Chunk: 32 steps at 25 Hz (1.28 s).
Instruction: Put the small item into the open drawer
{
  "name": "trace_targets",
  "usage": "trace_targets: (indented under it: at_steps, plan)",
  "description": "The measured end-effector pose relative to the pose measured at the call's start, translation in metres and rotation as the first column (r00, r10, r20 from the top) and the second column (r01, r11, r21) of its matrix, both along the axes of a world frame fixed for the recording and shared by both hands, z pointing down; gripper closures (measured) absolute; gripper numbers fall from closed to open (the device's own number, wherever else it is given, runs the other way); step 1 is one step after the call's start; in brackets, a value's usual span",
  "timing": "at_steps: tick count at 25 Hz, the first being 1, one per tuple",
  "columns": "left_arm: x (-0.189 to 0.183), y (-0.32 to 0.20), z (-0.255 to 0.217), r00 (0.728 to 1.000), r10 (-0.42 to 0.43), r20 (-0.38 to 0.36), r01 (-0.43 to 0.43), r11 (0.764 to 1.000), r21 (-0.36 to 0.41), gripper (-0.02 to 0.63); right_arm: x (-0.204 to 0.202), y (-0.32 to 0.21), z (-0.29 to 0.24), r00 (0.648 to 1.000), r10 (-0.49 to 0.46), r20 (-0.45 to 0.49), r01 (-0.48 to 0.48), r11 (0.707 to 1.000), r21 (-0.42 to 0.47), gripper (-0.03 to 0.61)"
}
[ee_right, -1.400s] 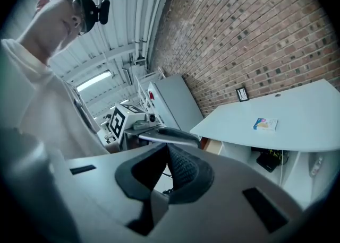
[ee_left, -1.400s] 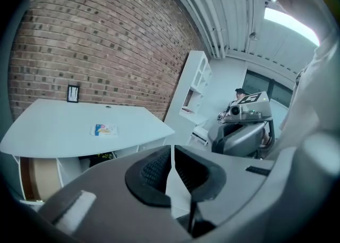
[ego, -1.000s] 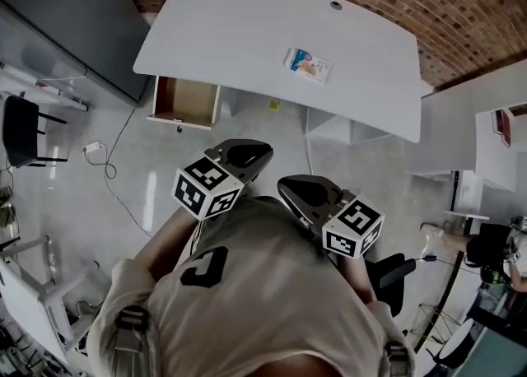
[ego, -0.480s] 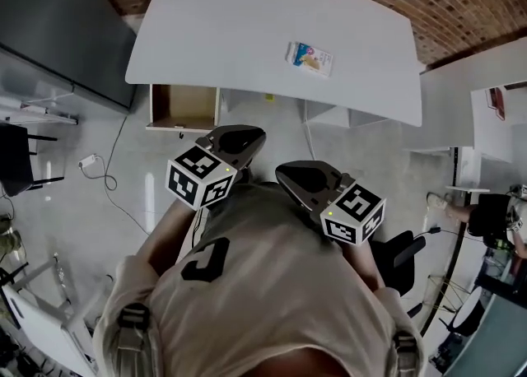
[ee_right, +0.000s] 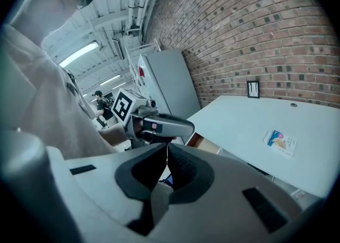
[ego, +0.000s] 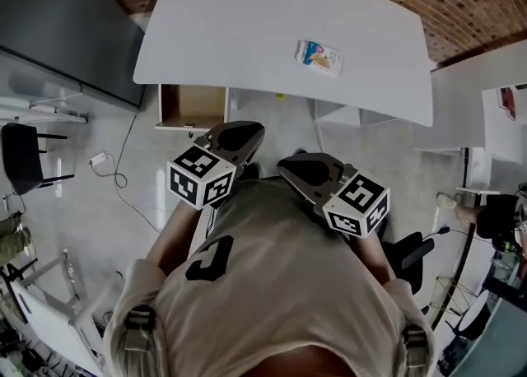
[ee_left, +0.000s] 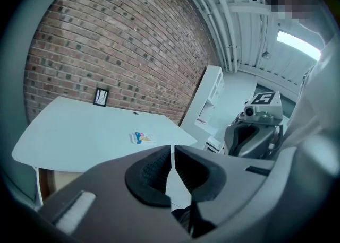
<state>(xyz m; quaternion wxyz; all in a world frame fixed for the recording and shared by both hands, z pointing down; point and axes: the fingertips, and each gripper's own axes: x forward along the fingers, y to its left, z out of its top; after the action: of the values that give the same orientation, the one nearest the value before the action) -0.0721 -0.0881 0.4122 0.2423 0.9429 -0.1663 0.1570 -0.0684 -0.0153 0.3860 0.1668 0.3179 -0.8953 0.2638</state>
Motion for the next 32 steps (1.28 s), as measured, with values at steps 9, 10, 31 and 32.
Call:
trace_targets:
  at_steps: [9, 10, 31, 32]
  plan:
    - [0.058, -0.019, -0.008, 0.995, -0.078, 0.057, 0.075, 0.996, 0.051, 0.594, 0.064, -0.027, -0.011, 0.996, -0.053, 0.071, 0.049, 0.997, 0.057, 0.575]
    - [0.071, -0.022, -0.011, 0.995, -0.078, 0.058, 0.074, 0.995, 0.060, 0.594, 0.076, -0.030, -0.012, 0.995, -0.049, 0.083, 0.044, 0.997, 0.061, 0.575]
    - [0.192, -0.092, 0.024, 0.902, -0.279, 0.330, 0.246, 0.959, 0.139, 0.594, 0.276, -0.050, 0.009, 0.957, -0.021, 0.289, 0.034, 0.999, -0.040, 0.575]
    - [0.192, -0.095, 0.023, 0.895, -0.292, 0.336, 0.259, 0.956, 0.139, 0.593, 0.279, -0.051, 0.010, 0.955, -0.024, 0.294, 0.040, 0.998, -0.046, 0.574]
